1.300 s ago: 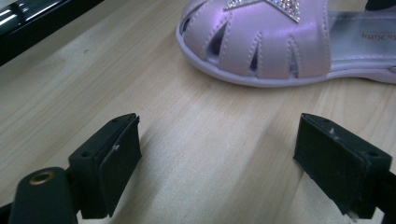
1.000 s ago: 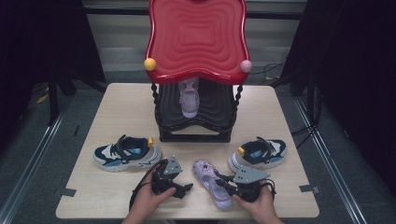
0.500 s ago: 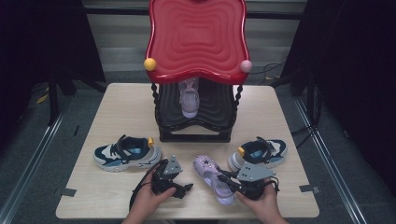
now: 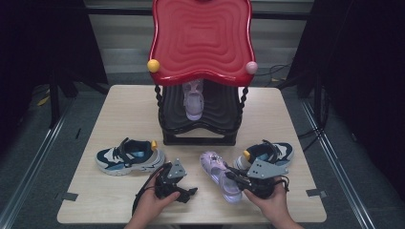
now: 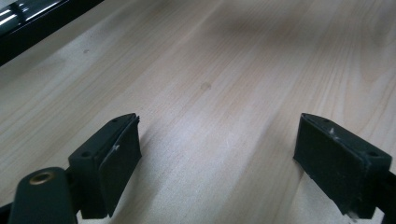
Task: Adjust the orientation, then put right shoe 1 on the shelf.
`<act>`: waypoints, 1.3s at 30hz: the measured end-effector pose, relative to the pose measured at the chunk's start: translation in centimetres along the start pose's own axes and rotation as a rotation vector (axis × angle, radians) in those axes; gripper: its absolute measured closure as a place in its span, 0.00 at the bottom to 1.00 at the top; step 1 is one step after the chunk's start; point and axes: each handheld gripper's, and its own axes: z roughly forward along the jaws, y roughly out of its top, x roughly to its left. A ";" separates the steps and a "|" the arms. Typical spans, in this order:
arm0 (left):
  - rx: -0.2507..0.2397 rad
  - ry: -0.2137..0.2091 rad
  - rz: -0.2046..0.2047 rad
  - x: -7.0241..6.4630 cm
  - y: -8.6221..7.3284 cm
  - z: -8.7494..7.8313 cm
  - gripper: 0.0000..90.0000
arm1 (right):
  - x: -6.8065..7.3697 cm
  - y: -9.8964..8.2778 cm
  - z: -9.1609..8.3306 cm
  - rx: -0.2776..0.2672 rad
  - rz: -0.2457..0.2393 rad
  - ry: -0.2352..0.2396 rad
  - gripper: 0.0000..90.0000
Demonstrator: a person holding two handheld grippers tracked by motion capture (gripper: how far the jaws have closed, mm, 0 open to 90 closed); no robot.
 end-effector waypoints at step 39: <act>-0.001 0.000 -0.001 0.0 0.0 0.0 0.16 | -1.6 4.5 -1.7 -0.086 0.015 -0.076 0.92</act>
